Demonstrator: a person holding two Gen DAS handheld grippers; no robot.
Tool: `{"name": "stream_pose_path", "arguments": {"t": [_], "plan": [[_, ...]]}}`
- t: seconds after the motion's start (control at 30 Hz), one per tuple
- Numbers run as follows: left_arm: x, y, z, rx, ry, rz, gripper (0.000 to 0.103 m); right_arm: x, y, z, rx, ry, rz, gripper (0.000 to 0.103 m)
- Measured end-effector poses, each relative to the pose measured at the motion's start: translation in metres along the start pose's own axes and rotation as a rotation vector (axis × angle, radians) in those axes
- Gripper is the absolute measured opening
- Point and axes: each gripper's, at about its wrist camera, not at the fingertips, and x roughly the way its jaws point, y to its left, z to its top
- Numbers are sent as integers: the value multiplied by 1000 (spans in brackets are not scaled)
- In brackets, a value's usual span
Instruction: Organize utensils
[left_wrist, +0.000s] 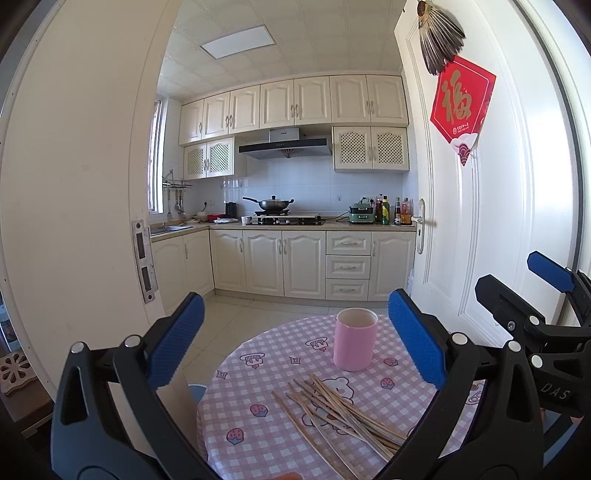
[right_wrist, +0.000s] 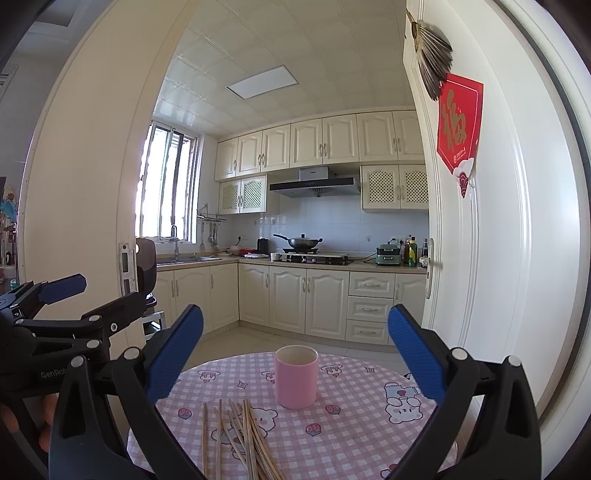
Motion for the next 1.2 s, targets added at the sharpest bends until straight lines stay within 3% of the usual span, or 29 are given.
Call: {"name": "stream_pose_path", "arguments": {"t": [1.2], "plan": [[1,-4,-3,3,0,-2,97,-2,-4,-1,14,8,-3,96]]}}
